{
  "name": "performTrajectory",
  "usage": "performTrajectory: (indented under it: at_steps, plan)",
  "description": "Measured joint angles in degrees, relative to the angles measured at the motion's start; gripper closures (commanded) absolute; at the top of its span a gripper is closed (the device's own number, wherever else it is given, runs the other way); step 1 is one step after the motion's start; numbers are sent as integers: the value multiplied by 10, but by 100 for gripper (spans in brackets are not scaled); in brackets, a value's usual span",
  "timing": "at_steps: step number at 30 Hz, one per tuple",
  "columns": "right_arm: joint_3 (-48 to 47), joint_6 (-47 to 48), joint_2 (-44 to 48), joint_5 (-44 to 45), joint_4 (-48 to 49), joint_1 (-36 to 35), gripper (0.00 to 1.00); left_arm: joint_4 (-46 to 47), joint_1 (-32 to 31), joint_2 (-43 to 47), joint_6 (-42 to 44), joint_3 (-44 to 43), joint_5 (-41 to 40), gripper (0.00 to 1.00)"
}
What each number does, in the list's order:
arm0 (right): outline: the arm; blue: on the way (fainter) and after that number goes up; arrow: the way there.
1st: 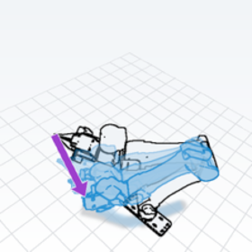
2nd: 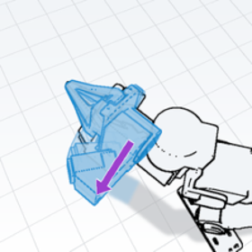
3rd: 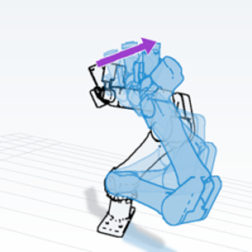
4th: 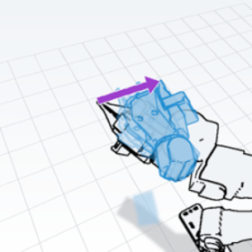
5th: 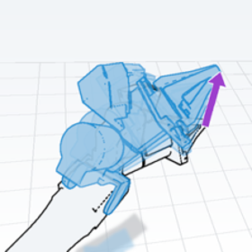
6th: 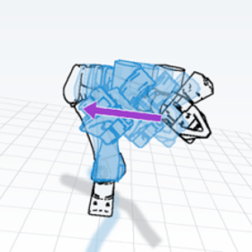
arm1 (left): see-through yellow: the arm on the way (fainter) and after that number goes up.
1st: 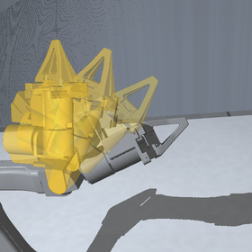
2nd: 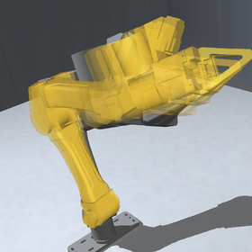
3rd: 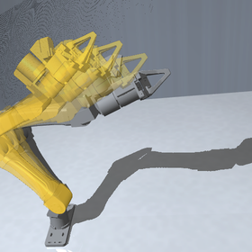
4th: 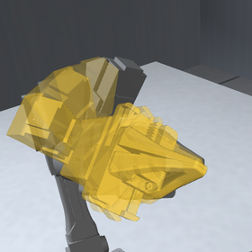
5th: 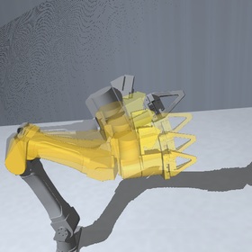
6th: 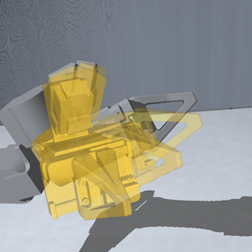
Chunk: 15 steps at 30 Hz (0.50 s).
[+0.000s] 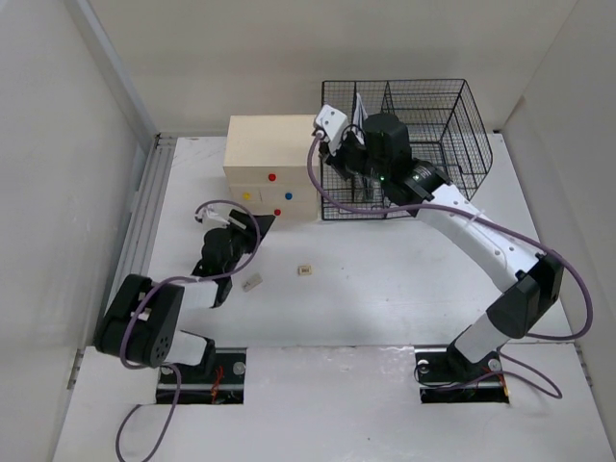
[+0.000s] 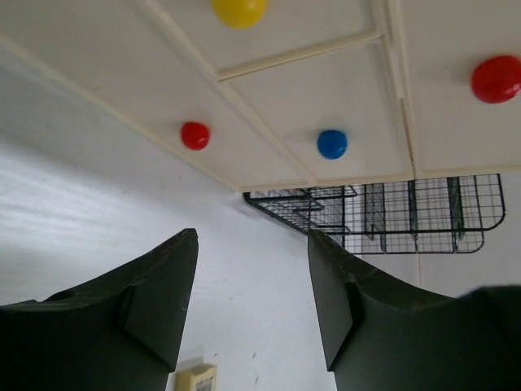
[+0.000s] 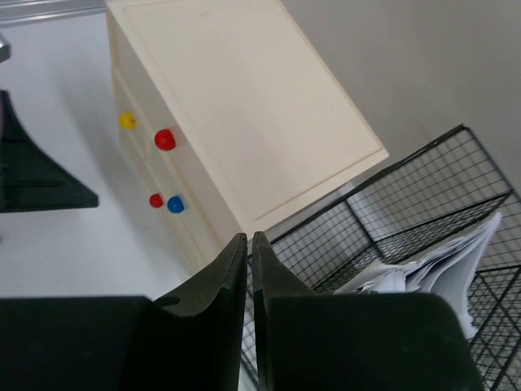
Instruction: Organize the desk
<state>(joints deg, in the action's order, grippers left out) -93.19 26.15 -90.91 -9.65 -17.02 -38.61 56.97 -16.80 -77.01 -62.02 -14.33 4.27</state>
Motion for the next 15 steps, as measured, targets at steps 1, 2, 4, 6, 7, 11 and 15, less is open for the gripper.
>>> performTrajectory:
  at_steps: [1,2,4,6,7,11,15]
  plan:
    - [1,-2,0,-3,-2,1,87,12,0,-15,0,-11,7,47]
    - [3,-5,1,-12,-5,4,87,24,0,-29,0,-23,13,47]
    - [3,-10,1,-28,-6,8,86,47,0,-60,0,-45,20,48]
    - [3,-16,2,-42,-6,14,86,67,0,-94,0,-64,26,48]
    - [3,-18,4,-49,-6,19,86,71,0,-107,0,-70,28,50]
    - [5,-30,12,-69,-6,44,85,78,0,-155,-1,-84,31,52]
    - [11,-39,21,-80,-5,63,85,77,0,-173,-2,-86,28,52]
